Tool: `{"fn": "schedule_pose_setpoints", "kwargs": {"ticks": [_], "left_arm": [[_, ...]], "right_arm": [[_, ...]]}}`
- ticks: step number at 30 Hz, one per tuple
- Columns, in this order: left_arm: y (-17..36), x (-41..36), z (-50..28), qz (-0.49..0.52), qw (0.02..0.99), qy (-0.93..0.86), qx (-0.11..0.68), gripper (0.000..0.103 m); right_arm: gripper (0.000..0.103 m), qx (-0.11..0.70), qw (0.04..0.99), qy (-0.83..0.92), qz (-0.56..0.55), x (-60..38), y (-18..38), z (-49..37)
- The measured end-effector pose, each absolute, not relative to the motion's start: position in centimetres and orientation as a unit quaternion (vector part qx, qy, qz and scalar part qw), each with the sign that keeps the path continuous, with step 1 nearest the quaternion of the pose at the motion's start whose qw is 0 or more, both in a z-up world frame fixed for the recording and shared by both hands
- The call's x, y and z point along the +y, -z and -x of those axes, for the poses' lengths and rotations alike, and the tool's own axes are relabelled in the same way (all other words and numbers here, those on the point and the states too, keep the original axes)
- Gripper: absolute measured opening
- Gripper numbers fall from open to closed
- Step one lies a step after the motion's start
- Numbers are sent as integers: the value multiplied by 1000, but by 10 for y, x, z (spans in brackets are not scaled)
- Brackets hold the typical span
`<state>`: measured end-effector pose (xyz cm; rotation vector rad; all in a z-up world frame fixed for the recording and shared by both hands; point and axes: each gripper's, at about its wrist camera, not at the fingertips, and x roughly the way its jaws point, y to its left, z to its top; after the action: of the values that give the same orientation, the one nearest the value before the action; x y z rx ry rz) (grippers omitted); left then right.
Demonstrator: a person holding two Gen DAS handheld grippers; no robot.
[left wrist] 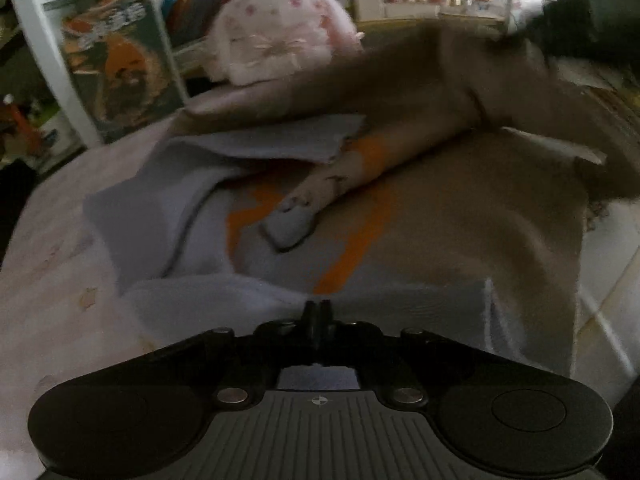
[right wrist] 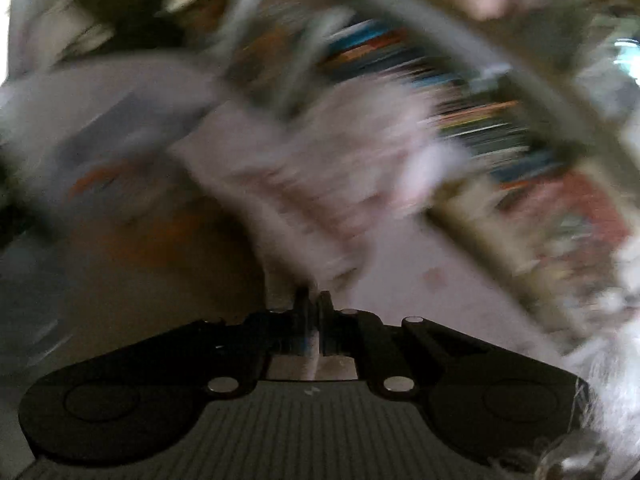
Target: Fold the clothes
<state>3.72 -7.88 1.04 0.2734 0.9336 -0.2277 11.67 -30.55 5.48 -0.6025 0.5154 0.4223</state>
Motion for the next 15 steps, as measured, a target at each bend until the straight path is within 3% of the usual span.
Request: {"fn": "schedule_pose_setpoints", "kwargs": {"ticks": [5, 7, 10, 12, 15], "left_arm": [[-12, -65, -35, -128, 876, 82, 458, 0], [-15, -63, -36, -130, 877, 76, 457, 8], [-23, -61, -33, -152, 884, 58, 438, 9], [-28, -58, -34, -148, 890, 43, 429, 9], [-40, -52, -39, -115, 906, 41, 406, 9]], "right_arm": [[4, 231, 925, -108, 283, -327, -73, -208], [10, 250, 918, -56, 302, -331, -64, -243], [24, 251, 931, -69, 257, -341, -73, -243], [39, 232, 943, -98, 217, -346, -82, -221], [40, 245, 941, -165, 162, -348, -86, -188]]}}
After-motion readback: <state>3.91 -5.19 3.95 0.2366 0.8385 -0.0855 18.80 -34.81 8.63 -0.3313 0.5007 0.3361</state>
